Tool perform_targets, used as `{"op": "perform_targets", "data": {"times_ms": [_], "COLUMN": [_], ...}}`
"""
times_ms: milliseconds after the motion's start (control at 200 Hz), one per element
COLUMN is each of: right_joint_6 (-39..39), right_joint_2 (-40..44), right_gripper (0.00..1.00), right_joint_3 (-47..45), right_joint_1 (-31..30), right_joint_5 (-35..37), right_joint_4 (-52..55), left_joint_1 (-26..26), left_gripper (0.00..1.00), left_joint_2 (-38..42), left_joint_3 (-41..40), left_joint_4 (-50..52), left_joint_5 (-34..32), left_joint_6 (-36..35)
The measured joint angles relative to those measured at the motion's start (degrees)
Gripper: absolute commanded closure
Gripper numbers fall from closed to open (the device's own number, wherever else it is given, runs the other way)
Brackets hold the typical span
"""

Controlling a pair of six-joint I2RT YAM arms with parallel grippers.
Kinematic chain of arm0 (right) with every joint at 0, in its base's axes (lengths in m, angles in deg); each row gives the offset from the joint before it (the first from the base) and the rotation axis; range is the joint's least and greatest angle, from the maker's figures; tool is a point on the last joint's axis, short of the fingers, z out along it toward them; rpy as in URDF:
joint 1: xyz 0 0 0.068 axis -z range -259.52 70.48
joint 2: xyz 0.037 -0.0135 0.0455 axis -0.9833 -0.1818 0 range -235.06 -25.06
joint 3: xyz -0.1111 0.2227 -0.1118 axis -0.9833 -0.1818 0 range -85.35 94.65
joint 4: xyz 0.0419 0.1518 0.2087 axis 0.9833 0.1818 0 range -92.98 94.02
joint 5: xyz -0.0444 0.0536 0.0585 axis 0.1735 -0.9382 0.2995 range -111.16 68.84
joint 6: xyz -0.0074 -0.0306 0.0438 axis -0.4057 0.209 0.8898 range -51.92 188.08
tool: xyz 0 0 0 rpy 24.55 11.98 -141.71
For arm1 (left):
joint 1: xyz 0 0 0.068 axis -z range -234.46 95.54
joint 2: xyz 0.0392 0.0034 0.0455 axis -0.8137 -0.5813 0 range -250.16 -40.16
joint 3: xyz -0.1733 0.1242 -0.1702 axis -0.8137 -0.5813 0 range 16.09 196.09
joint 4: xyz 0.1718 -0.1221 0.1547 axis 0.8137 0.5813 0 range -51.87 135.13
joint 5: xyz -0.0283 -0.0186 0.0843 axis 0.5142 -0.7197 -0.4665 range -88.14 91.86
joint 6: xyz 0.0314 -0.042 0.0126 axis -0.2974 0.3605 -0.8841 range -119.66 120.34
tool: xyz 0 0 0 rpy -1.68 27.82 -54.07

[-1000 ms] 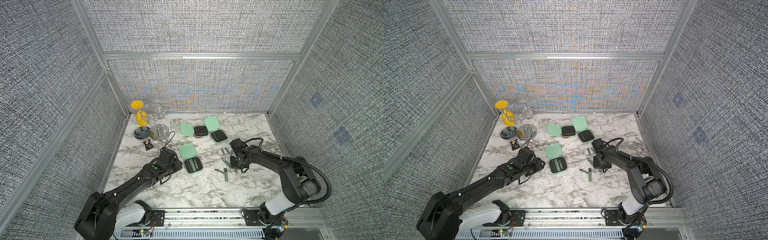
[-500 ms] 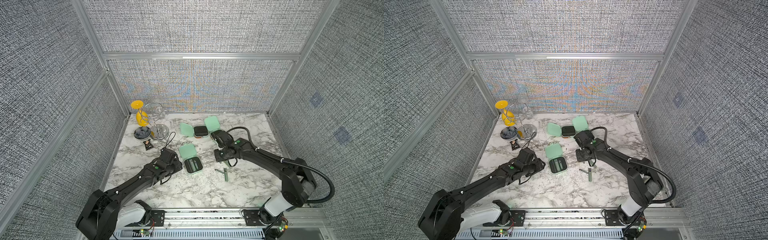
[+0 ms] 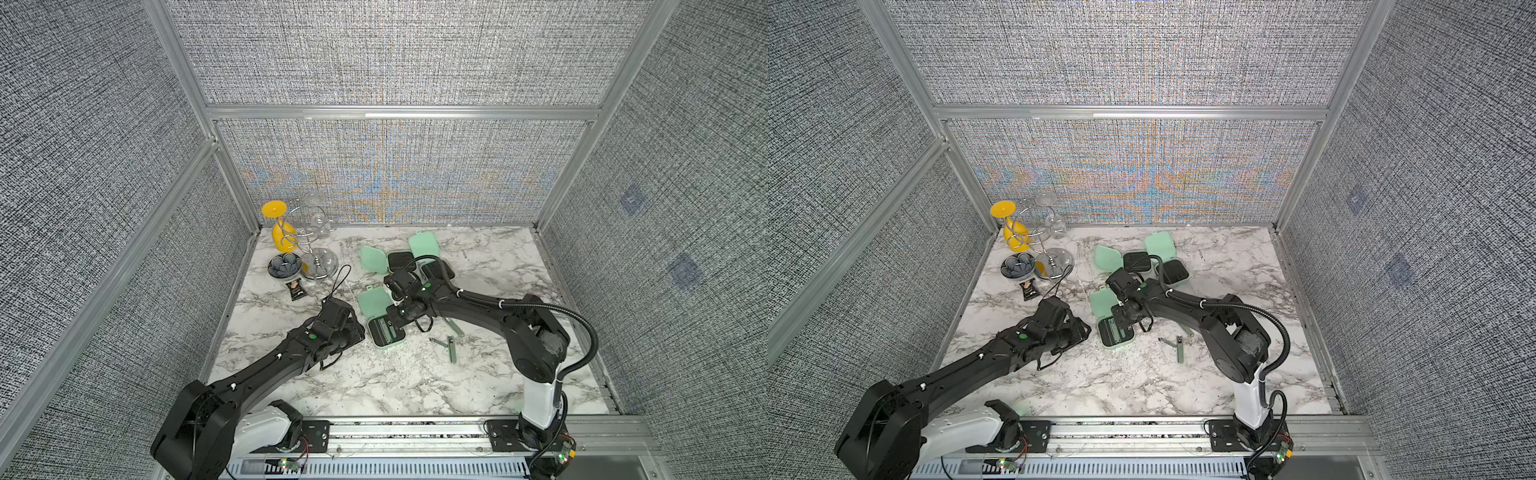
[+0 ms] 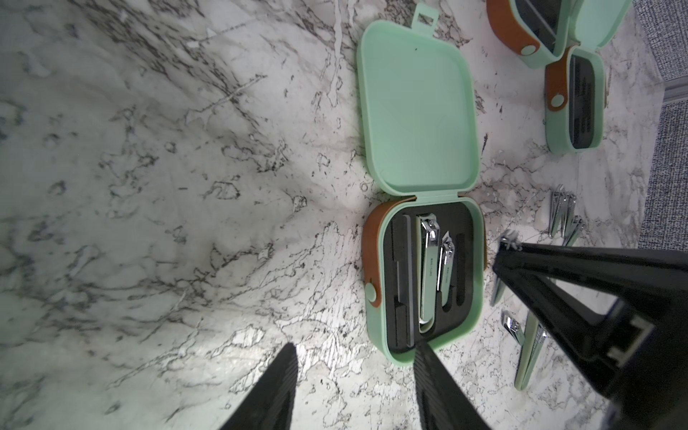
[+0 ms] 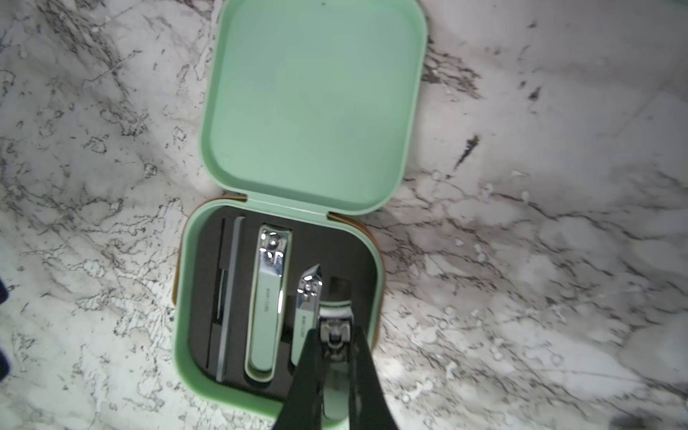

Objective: Organize nail clipper sets
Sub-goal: Place the nail clipper in the storage box.

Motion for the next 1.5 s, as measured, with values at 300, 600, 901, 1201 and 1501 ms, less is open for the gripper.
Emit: {"op": "perform_targets", "data": {"times_ms": [300,600,901,1201,1501], "right_joint_6": [0.92,3.06,4.31,5.16,6.56], "right_joint_2": [-1.38,-0.66,-0.72,-1.27,-1.84], "right_gripper": [0.97,0.97,0.98,0.98,0.99], "right_joint_3": [-1.22,-3.69,-4.55,-4.20,-3.89], "right_joint_1": [-1.44,-1.51,-1.55,-1.55,-1.55], "right_joint_5": [1.60,3.28,3.52,3.67,4.55], "right_joint_4": [-1.66,-3.87,-5.55,-5.57,-5.29], "left_joint_1": [0.00,0.00,0.00,0.00,0.00], "left_gripper": [0.47,0.47,0.47,0.47,0.47], "left_joint_2": [0.17,0.72,0.74,0.74,0.74], "left_joint_3": [-0.33,-0.59,-0.61,-0.61,-0.61], "left_joint_4": [0.00,0.02,0.02,0.02,0.02], "left_joint_5": [0.00,-0.02,-0.04,-0.04,-0.24], "left_joint_6": [0.00,0.00,0.07,0.07,0.07]}}
